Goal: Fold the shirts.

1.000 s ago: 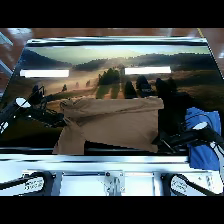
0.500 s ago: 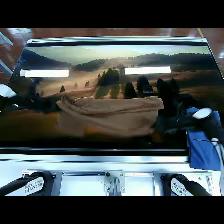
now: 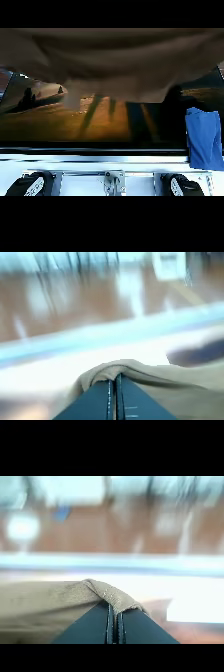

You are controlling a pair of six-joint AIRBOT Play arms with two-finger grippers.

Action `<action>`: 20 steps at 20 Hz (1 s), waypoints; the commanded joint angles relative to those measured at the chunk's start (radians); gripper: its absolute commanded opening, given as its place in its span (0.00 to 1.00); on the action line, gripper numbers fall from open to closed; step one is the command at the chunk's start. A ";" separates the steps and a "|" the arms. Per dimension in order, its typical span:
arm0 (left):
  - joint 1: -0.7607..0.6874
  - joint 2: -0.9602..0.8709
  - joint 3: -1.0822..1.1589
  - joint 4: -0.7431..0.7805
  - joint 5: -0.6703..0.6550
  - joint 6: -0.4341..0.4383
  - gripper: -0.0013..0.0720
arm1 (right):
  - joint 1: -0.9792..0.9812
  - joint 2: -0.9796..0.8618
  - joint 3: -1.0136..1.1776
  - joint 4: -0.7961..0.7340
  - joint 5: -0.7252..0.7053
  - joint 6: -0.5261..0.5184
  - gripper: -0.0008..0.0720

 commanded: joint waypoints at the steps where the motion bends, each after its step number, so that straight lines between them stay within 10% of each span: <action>1: 0.000 0.118 0.124 0.177 -0.025 -0.083 0.07 | 0.001 0.051 0.221 -0.167 0.135 0.134 0.10; 11: 0.000 0.176 -0.010 0.270 -0.356 -0.076 0.07 | 0.001 -0.046 0.257 -0.253 0.742 0.126 0.10; 20: 0.000 -0.113 -0.597 0.246 -0.246 -0.048 0.07 | 0.030 -0.401 -0.276 -0.197 0.558 0.068 0.10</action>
